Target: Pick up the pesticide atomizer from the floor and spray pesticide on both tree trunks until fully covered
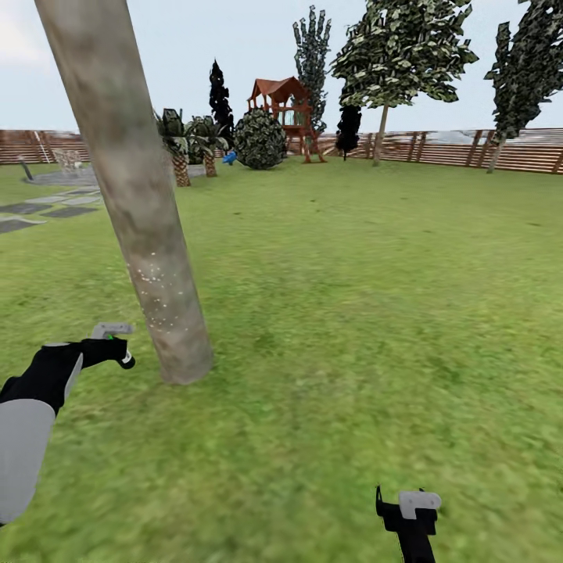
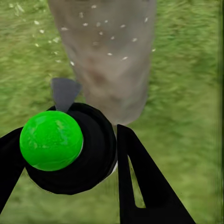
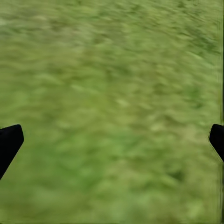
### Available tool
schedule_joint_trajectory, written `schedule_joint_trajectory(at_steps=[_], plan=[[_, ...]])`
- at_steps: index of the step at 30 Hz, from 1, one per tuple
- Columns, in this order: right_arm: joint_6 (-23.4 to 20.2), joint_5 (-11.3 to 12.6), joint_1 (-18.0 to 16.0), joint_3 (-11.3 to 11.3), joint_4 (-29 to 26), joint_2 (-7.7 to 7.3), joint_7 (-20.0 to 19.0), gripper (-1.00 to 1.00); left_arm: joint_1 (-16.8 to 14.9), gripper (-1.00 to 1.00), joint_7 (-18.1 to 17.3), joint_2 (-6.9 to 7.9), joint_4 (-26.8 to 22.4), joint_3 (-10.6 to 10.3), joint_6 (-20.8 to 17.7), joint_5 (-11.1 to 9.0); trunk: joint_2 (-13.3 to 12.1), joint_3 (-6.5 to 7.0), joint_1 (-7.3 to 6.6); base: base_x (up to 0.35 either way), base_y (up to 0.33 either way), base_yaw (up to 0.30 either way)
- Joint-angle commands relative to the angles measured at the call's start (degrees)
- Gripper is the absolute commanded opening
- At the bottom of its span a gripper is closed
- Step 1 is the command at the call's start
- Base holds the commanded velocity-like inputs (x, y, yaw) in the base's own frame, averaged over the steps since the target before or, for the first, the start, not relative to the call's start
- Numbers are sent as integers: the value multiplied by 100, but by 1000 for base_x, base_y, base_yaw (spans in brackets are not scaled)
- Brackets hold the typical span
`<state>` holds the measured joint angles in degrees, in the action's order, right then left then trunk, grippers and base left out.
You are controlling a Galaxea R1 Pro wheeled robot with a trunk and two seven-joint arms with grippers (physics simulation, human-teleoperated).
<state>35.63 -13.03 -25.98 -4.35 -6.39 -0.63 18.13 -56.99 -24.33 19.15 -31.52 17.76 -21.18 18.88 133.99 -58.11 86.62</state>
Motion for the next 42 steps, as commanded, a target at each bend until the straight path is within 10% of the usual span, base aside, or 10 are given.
schedule_joint_trajectory(at_steps=[1,21,33,38,42], plan=[[12,-60,-4,-46,6,2,15,100,-5,-100,-54,-7,-11,42,-27,54,2,-5,0,95,-271,8],[5,-60,-4,-49,6,2,13,100,0,-100,28,-8,117,60,-18,-187,2,-5,0,30,-271,0],[5,-60,-4,-49,6,2,15,100,1,-100,1239,-76,525,58,-9,-203,2,-5,0,0,-271,204],[5,-60,-4,-49,6,2,15,100,3,-100,2118,-431,526,59,-18,-213,2,-5,0,138,-229,141],[5,-60,-4,-49,6,2,15,100,166,-100,2284,-439,526,133,-12,-217,2,-5,0,285,-140,39]])
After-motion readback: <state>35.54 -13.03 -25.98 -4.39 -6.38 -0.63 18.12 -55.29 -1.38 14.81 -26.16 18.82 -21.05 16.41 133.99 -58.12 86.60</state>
